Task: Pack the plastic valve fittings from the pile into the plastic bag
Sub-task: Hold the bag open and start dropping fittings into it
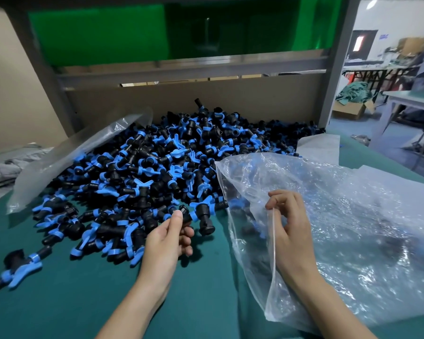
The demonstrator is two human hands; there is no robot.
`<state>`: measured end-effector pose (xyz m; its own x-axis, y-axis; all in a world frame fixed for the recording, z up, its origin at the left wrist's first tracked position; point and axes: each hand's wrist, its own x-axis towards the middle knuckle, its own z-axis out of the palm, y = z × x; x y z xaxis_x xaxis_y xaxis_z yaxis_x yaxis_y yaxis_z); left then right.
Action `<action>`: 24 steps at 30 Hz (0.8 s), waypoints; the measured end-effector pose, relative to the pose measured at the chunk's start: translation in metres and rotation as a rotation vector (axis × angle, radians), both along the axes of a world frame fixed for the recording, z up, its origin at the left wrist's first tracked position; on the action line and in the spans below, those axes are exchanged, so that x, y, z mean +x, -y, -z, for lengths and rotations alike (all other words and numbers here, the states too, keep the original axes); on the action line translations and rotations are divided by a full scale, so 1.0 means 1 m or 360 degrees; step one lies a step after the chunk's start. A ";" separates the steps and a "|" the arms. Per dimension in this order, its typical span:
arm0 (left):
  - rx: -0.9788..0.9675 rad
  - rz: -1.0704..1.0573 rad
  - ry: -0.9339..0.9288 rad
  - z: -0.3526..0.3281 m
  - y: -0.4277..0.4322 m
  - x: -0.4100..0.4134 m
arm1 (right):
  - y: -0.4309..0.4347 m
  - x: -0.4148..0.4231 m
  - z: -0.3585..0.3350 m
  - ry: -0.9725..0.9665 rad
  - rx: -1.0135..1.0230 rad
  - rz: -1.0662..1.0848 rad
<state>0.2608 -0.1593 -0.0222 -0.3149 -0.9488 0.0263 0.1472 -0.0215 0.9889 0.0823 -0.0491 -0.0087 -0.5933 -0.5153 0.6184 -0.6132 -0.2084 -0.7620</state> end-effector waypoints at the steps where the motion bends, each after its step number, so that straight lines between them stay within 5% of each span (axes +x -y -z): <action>1: -0.0004 0.0013 -0.0008 0.000 0.001 0.000 | 0.000 0.000 0.000 0.0004 0.0000 -0.0006; 13: -0.0513 -0.0004 0.0214 0.002 -0.002 0.004 | -0.001 -0.001 0.001 0.0021 -0.0001 -0.0015; 24: -0.0521 0.0031 0.0197 -0.004 -0.004 0.006 | 0.000 -0.001 0.002 -0.0049 -0.0009 0.0001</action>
<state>0.2669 -0.1552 -0.0185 -0.3524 -0.8902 0.2887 0.0286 0.2981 0.9541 0.0810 -0.0496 -0.0111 -0.5744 -0.5114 0.6392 -0.6364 -0.2121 -0.7416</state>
